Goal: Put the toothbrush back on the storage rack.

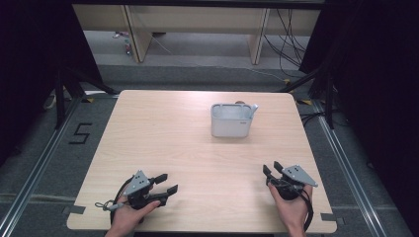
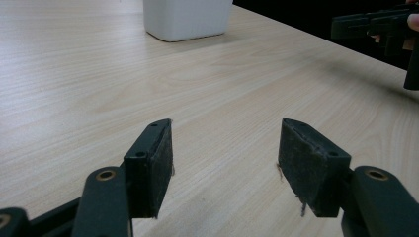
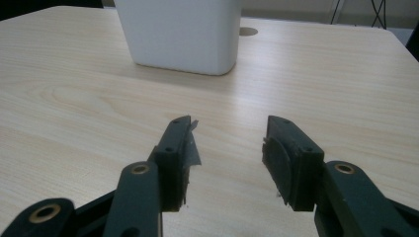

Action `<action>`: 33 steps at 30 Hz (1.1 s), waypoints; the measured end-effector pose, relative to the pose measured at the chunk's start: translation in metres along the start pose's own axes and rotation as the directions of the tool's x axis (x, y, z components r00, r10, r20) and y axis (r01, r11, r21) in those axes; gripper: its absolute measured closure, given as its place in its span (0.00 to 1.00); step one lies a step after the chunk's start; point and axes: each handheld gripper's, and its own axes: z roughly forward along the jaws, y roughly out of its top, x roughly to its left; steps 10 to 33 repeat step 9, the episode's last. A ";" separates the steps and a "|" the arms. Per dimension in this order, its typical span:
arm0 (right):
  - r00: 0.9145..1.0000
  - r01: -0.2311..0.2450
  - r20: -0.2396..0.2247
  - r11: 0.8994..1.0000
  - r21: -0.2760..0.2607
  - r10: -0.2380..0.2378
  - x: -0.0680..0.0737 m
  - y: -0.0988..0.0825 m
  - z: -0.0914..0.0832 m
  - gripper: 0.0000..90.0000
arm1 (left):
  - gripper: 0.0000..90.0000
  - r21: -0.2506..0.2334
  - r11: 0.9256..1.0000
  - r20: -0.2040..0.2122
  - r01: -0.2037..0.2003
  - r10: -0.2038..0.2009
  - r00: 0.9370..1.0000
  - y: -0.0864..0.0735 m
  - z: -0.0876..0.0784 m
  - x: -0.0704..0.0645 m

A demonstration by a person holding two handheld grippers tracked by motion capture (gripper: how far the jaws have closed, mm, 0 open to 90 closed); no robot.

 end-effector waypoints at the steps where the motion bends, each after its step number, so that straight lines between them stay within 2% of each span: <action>1: 1.000 -0.006 0.003 1.000 -0.005 0.006 0.000 -0.002 0.001 0.60 | 0.42 0.001 1.000 0.000 -0.001 0.001 1.000 0.000 0.000 0.000; 3: 1.000 -0.001 0.023 1.000 -0.003 0.001 0.000 -0.004 0.000 0.60 | 0.42 0.010 1.000 -0.009 -0.004 0.004 1.000 0.000 0.000 -0.001; 4: 1.000 0.006 0.006 1.000 -0.018 -0.006 -0.001 -0.004 0.000 0.60 | 0.42 0.021 1.000 -0.015 -0.006 0.006 1.000 0.001 -0.001 -0.001; 5: 1.000 -0.020 0.006 1.000 -0.018 0.020 0.001 -0.005 0.000 0.60 | 0.42 0.021 1.000 -0.017 -0.005 0.006 1.000 0.001 -0.001 -0.001; 6: 1.000 -0.001 0.008 1.000 -0.022 0.001 -0.001 -0.005 0.000 0.60 | 0.42 0.022 1.000 -0.021 -0.004 0.005 1.000 0.001 -0.001 -0.001; 7: 0.999 -0.035 0.005 0.999 -0.022 0.035 0.002 -0.007 0.000 0.60 | 0.42 0.021 1.000 -0.024 -0.002 0.003 1.000 0.001 -0.001 -0.001; 8: 1.000 -0.008 0.003 1.000 -0.023 0.008 -0.001 -0.006 -0.001 0.60 | 0.42 0.014 1.000 -0.021 -0.001 0.001 1.000 0.001 0.000 -0.001; 9: 0.998 -0.062 -0.004 0.998 0.005 0.062 0.003 -0.007 -0.002 0.60 | 0.42 0.016 1.000 -0.022 0.000 0.000 1.000 0.001 0.000 -0.001; 33: 0.998 -0.062 -0.004 0.998 0.005 0.062 0.003 -0.007 -0.002 0.60 | 0.42 0.016 1.000 -0.022 0.000 0.000 1.000 0.001 0.000 -0.001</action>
